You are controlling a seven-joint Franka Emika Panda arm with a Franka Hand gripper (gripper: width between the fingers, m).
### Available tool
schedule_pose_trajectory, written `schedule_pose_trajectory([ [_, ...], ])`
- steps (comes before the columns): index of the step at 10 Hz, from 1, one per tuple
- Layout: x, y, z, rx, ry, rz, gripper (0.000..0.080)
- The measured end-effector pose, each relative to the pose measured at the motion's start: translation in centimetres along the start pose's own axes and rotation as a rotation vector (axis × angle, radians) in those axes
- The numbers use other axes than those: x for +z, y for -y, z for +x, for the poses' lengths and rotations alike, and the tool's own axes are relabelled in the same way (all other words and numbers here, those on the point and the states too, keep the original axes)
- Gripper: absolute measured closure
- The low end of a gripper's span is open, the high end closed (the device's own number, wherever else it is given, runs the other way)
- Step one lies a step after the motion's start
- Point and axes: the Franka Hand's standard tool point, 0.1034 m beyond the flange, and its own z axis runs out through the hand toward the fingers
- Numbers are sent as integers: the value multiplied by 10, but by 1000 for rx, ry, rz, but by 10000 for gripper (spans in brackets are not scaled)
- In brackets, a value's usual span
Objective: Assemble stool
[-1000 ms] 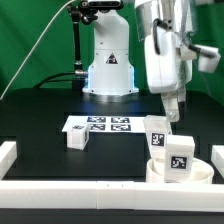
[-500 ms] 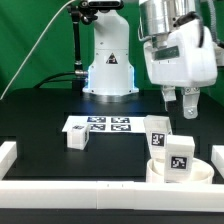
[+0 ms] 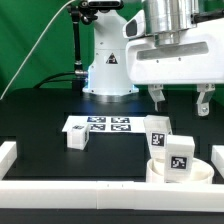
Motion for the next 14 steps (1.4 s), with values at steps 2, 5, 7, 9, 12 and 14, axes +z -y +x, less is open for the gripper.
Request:
schedule_pose_trajectory([
  [2,0,0,1,-121,-1,-1,150],
  [5,-1,0,3,-480,-21,-36,150],
  [7,-3,3,4,-741,-28,-63,150],
  [9,-3,4,6,-890,-29,-76,150],
  [12,-3,3,9,-1085,-23,-86,150],
  [14,-1,-1,11,-1311,-1,-103,150],
])
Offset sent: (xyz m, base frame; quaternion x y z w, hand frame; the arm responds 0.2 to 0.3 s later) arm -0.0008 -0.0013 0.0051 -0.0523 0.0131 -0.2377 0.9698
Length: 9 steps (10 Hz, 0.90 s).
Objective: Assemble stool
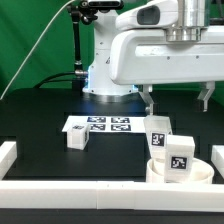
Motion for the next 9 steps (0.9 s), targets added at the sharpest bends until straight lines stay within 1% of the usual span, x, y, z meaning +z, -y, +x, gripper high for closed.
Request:
schedule_pose_trajectory([
  [2,1,-1,-1,-189,11,-5,150],
  [3,2,-3,-3,-233,21,-3,150],
  [4,2,-4,-3,-267,22,-7,150],
  [8,2,-11,-7,-583,69,-34,150],
  [9,5,-12,-8,-679,86,-41,150],
])
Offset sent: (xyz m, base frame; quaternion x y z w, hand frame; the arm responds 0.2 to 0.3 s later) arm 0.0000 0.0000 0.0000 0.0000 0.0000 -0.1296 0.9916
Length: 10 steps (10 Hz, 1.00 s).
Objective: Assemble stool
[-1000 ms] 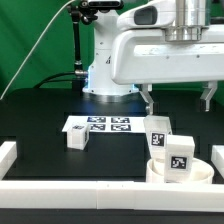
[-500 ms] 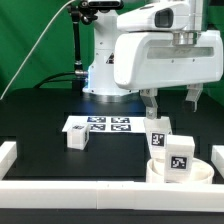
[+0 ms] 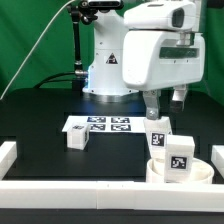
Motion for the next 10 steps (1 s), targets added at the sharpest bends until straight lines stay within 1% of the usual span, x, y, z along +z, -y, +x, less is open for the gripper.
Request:
schedule_pose_trajectory([
  [3,6,4,-3,-84,14,7,150],
  [6,17,8,-5,-64,26,18,150],
  [8,19,8,-6,-62,28,19,150],
  [10,19,8,-6,-61,28,19,429],
])
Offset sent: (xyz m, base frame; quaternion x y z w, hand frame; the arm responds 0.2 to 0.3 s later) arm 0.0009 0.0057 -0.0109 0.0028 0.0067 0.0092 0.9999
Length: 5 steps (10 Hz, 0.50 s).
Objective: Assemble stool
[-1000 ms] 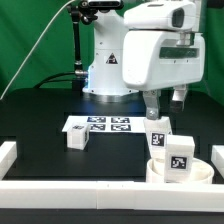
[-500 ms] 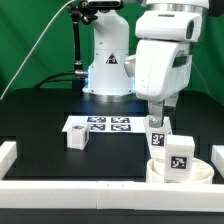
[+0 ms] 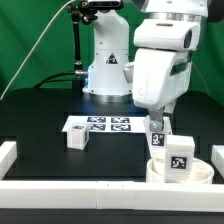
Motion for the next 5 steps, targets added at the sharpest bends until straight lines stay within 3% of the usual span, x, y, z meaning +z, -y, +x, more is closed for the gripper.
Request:
schedule_pose_trajectory([
  [1,0,0,0,0,0,0,463],
  [5,0,0,-1,147,-1,2,463],
])
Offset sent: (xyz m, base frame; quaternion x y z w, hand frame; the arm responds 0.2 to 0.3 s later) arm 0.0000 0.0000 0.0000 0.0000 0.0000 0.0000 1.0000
